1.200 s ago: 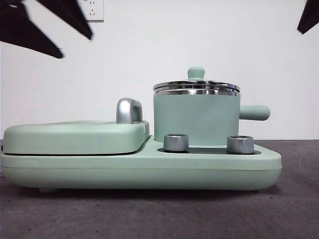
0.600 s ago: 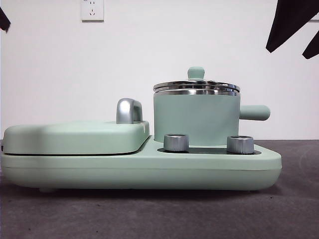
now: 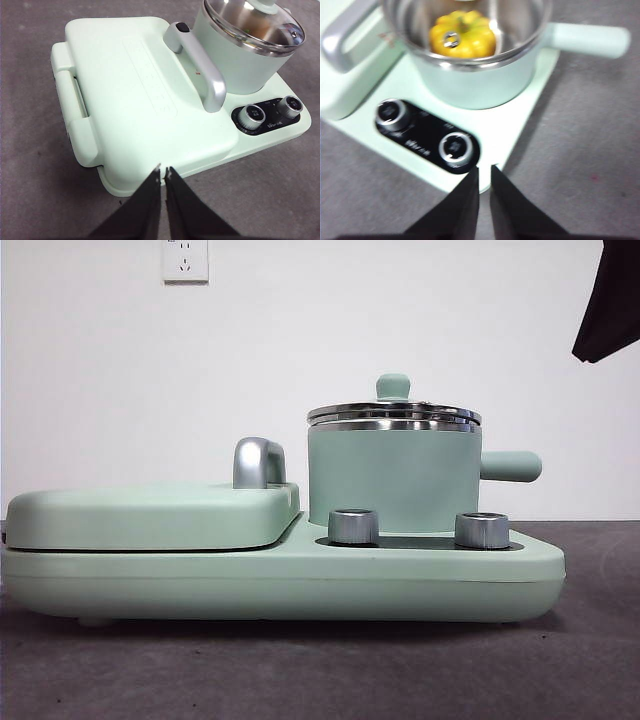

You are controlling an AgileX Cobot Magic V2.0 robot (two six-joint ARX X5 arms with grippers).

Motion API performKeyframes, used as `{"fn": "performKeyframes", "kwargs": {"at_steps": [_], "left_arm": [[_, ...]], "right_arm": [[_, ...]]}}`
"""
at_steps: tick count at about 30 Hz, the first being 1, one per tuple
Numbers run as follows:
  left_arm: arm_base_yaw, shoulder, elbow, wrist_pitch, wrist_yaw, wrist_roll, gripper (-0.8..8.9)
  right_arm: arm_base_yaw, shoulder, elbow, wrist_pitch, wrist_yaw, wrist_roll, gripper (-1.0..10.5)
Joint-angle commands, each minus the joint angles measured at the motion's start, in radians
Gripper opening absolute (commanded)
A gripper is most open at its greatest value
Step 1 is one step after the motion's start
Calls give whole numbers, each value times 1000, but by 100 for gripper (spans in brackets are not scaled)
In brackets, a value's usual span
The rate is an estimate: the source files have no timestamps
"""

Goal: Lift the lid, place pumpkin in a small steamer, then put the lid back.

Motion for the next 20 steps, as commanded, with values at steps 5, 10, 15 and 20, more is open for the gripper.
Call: {"fn": "performKeyframes", "kwargs": {"at_steps": [5, 10, 15, 20], "left_arm": [[-4, -2, 5, 11, 0, 11, 7], [-4, -2, 5, 11, 0, 11, 7], [-2, -8, 5, 45, -17, 59, 7], [50, -45, -43, 85, -22, 196, 7]], "right_arm": [[6, 1, 5, 13, -4, 3, 15], [6, 1, 5, 13, -5, 3, 15], [6, 1, 5, 13, -5, 3, 15], [6, 1, 5, 13, -5, 3, 15]]}}
